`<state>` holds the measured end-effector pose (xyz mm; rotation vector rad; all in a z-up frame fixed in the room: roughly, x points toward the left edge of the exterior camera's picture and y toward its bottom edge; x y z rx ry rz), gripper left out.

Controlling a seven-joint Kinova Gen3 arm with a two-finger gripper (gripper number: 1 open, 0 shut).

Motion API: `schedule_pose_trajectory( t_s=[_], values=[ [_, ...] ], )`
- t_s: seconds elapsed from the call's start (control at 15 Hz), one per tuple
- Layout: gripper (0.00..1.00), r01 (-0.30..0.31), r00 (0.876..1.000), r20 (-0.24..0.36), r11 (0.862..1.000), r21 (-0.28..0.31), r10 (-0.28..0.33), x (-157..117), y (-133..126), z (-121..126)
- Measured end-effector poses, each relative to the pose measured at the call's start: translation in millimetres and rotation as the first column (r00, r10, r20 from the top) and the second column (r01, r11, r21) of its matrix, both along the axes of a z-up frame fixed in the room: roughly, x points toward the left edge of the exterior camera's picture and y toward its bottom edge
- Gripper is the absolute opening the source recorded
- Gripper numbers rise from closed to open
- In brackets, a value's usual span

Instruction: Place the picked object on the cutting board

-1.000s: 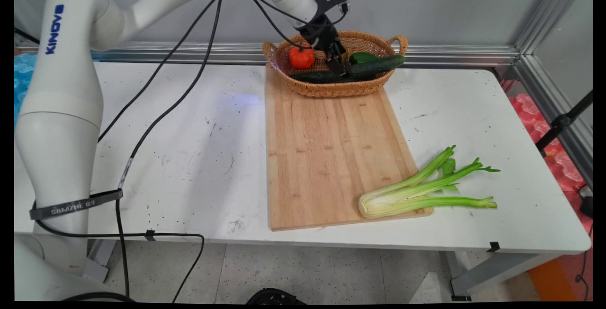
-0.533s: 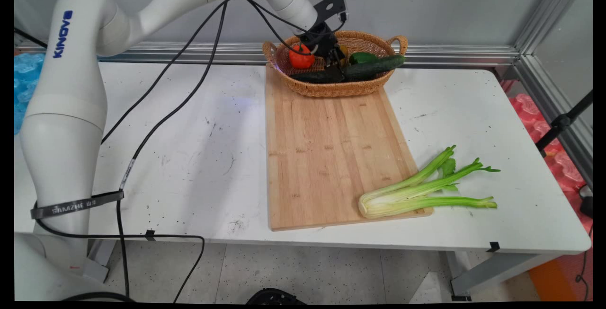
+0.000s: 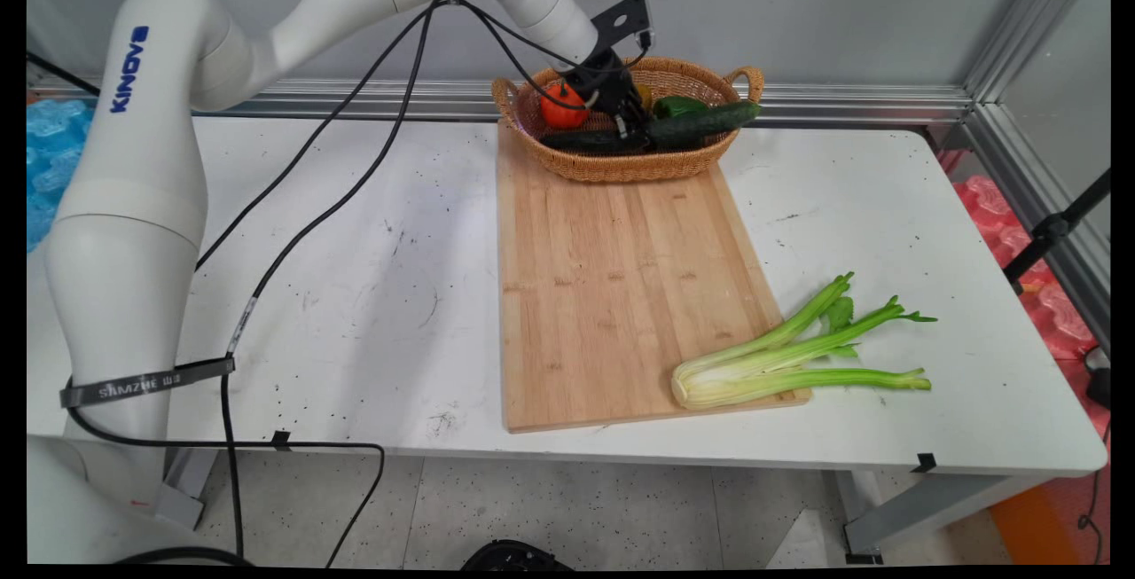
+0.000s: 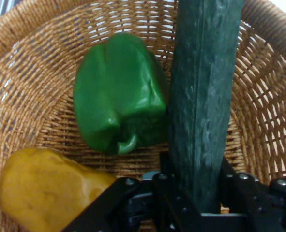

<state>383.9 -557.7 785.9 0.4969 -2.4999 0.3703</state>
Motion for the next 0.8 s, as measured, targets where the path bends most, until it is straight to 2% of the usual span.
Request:
schedule_pose_trajectory(
  t_s=[0.27,0.8],
  values=[
    [0.0,0.002,1.0,-0.009,1.0,0.0,-0.002,-5,0,11],
    [0.0,-0.014,0.999,-0.045,1.0,-0.007,0.013,-30,8,67]
  ],
)
